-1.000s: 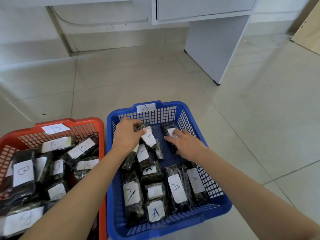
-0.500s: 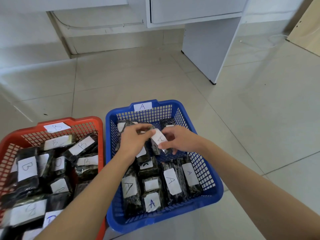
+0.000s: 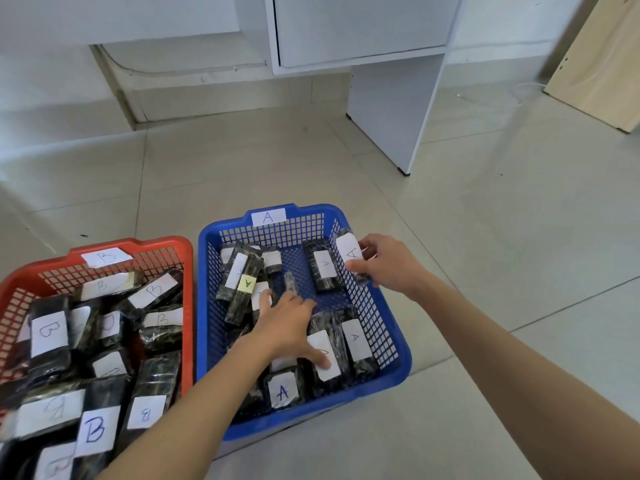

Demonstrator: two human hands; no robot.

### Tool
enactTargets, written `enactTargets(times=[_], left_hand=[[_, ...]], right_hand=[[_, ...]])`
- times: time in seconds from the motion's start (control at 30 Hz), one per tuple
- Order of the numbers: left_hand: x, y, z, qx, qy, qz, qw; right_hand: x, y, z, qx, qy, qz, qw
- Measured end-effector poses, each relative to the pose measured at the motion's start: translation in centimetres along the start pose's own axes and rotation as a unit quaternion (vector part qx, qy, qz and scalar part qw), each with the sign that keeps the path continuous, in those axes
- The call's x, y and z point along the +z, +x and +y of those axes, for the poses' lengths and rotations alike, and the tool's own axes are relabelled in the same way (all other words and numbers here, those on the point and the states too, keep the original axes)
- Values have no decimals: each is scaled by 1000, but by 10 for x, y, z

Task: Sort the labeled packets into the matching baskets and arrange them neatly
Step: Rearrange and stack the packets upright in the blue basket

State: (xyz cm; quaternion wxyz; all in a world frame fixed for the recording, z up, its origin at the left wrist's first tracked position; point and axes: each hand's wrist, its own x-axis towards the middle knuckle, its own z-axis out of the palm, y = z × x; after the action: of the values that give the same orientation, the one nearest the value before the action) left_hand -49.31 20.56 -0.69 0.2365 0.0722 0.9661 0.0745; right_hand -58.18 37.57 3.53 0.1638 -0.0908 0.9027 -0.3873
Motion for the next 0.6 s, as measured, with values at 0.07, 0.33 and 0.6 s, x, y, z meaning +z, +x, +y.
enactTargets(times=[0.07, 0.33, 0.6], left_hand=[[-10, 0, -4, 9, -81, 31, 996], [-67, -29, -58, -80, -459, 169, 868], [-66, -29, -92, -165, -522, 314, 776]], right_hand=[[-2, 1, -4, 8, 41, 6, 999], [7, -4, -12, 21, 24, -105, 994], [69, -14, -12, 31, -195, -288, 937]])
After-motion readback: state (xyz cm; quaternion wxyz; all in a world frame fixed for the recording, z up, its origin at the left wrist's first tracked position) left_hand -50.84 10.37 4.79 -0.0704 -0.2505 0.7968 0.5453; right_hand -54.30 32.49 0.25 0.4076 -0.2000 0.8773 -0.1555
